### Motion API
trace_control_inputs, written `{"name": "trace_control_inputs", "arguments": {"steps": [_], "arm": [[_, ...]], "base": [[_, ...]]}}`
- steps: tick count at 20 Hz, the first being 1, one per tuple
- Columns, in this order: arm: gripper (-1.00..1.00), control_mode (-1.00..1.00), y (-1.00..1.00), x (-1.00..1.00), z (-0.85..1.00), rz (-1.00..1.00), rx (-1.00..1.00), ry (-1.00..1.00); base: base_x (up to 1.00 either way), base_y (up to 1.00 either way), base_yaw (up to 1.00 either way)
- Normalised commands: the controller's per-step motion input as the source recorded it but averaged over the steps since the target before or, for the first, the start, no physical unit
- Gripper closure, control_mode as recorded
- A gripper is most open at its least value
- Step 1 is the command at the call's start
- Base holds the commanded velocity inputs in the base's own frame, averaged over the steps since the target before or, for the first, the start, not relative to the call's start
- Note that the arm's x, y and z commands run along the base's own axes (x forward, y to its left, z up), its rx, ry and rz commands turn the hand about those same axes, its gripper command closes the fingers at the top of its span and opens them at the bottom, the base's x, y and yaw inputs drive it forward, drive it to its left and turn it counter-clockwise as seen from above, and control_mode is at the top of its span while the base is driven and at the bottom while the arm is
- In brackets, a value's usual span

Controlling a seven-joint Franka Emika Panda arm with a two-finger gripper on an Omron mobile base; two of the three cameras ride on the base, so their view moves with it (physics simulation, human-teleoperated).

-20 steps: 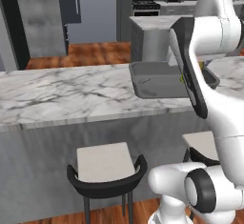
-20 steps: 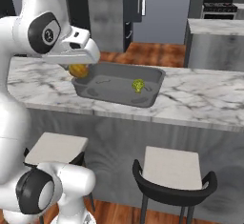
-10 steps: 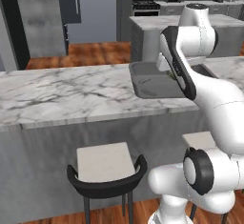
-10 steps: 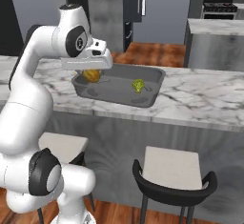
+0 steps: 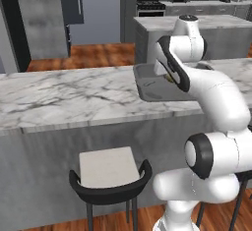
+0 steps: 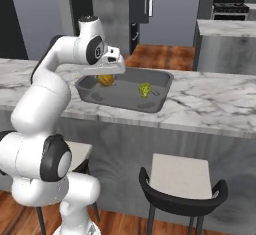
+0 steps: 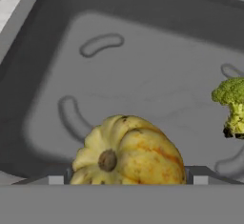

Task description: Place the cold items (squash and broccoli) from the fridge in one tupperware on the dining counter. Place the warm items (kebab skewer and hot dog) in the stove area in another tupperware.

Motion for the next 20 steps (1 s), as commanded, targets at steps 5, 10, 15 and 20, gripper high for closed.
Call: {"name": "trace_control_inputs", "arguments": {"steps": [5, 10, 15, 20], "arm": [[1.0, -1.0, 0.0, 0.57, -0.4, 0.0, 0.0, 0.06], [1.0, -1.0, -0.01, 0.49, -0.28, 0.0, 0.0, 0.05], [1.0, -1.0, -0.01, 0.45, -0.29, 0.0, 0.0, 0.05], [1.0, -1.0, -0.02, 0.32, -0.32, 0.0, 0.0, 0.05]], "base": [[0.0, 0.0, 0.0], [0.0, 0.0, 0.0], [0.0, 0.0, 0.0], [0.0, 0.0, 0.0]]}}
